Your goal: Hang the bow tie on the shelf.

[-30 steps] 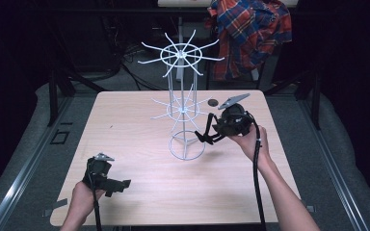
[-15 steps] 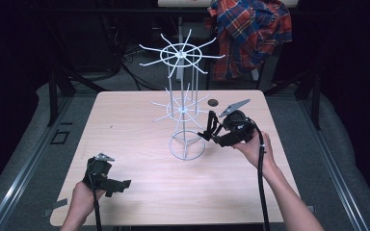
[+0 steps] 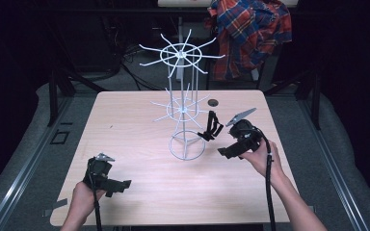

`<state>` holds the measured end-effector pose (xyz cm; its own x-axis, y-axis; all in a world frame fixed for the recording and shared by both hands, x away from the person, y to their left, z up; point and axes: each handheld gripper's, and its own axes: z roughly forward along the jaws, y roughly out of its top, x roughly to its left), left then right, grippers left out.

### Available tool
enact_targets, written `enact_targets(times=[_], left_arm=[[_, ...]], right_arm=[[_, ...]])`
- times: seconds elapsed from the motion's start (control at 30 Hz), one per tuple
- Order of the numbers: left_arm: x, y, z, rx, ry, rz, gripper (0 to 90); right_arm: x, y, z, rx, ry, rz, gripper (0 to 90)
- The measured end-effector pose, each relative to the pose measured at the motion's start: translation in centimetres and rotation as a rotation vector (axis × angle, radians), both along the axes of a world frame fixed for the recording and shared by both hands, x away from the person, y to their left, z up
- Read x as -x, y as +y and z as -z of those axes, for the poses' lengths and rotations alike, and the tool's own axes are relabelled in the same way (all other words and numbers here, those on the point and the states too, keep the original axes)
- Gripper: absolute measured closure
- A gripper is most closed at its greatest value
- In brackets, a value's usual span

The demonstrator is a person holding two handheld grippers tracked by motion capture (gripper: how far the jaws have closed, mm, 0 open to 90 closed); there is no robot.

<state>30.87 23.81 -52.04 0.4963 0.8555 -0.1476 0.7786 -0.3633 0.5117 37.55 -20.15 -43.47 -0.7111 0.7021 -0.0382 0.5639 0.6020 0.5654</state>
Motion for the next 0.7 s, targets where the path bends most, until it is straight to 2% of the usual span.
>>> enact_targets(times=[0.13, 0.43, 0.57, 0.7], left_arm=[[0.0, 0.0, 0.0, -0.001, 0.006, 0.003, 0.0], [0.0, 0.0, 0.0, 0.002, 0.002, 0.000, 0.0], [0.0, 0.0, 0.0, 0.000, 0.000, 0.003, 0.0], [0.0, 0.0, 0.0, 0.002, 0.000, 0.002, 0.0]], right_arm=[[0.4, -0.8, 1.2, 0.018, 0.024, 0.008, 12.5], [1.3, -1.3, 2.7, 0.062, 0.071, 0.012, 4.2], [1.7, -1.6, 3.7, 0.086, 0.113, 0.004, 0.0], [2.2, -1.8, 4.4, 0.104, 0.129, -0.002, 0.0]])
